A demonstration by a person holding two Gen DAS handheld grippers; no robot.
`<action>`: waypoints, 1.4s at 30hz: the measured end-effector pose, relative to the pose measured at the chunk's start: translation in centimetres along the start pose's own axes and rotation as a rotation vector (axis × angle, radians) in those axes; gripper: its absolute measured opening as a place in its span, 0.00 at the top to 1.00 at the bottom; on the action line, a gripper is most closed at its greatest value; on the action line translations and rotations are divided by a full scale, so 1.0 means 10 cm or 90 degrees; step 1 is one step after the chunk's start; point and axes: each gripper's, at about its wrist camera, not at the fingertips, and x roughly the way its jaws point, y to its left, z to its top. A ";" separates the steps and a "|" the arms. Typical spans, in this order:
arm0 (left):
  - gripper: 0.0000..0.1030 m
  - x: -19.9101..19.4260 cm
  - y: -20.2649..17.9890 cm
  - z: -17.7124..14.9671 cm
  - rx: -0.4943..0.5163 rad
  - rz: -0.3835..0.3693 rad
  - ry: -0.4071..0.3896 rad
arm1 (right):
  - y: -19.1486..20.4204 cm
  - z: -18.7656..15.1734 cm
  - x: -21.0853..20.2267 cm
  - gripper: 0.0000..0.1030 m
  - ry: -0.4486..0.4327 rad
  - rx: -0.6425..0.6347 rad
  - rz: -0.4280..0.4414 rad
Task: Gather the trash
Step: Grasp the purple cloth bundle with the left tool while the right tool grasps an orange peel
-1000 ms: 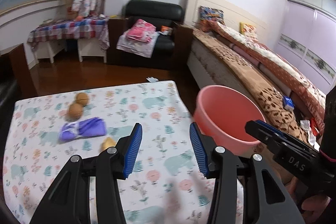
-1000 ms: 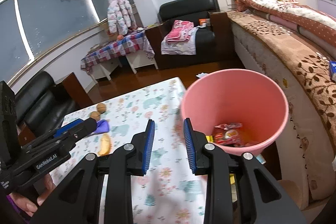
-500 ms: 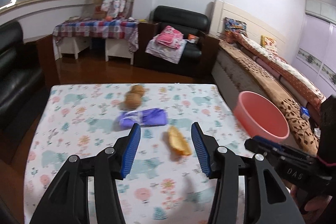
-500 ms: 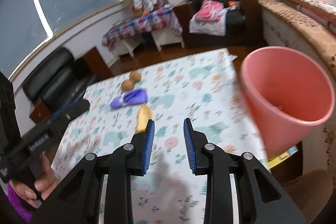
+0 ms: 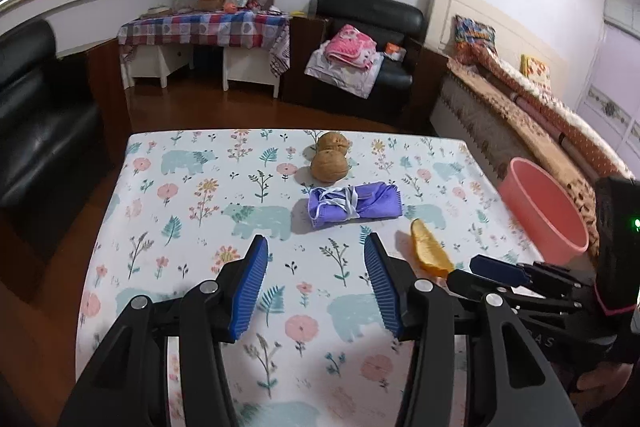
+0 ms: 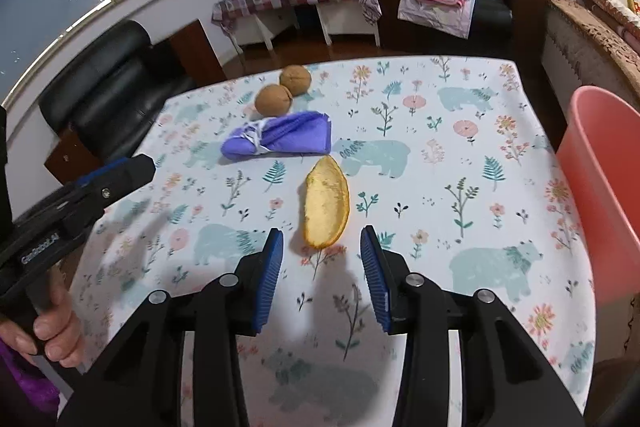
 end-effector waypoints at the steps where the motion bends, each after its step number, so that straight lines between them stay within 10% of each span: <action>1: 0.52 0.06 0.00 0.03 0.009 -0.002 0.007 | 0.00 0.01 0.03 0.60 0.004 -0.004 -0.005; 13: 0.51 0.81 0.03 0.29 -0.017 -0.025 0.087 | -0.01 0.11 0.27 0.60 0.013 -0.018 -0.035; 19: 0.73 1.02 0.04 0.27 -0.049 -0.034 0.108 | -0.02 0.15 0.32 0.60 0.006 -0.022 -0.034; 24: 0.88 0.97 -0.04 0.25 -0.043 -0.030 0.093 | -0.02 0.19 0.35 0.60 0.003 -0.016 -0.018; 42: 0.91 0.27 -0.25 -0.27 -0.091 -0.053 0.169 | -0.29 -0.07 -0.21 0.80 -0.002 0.005 -0.002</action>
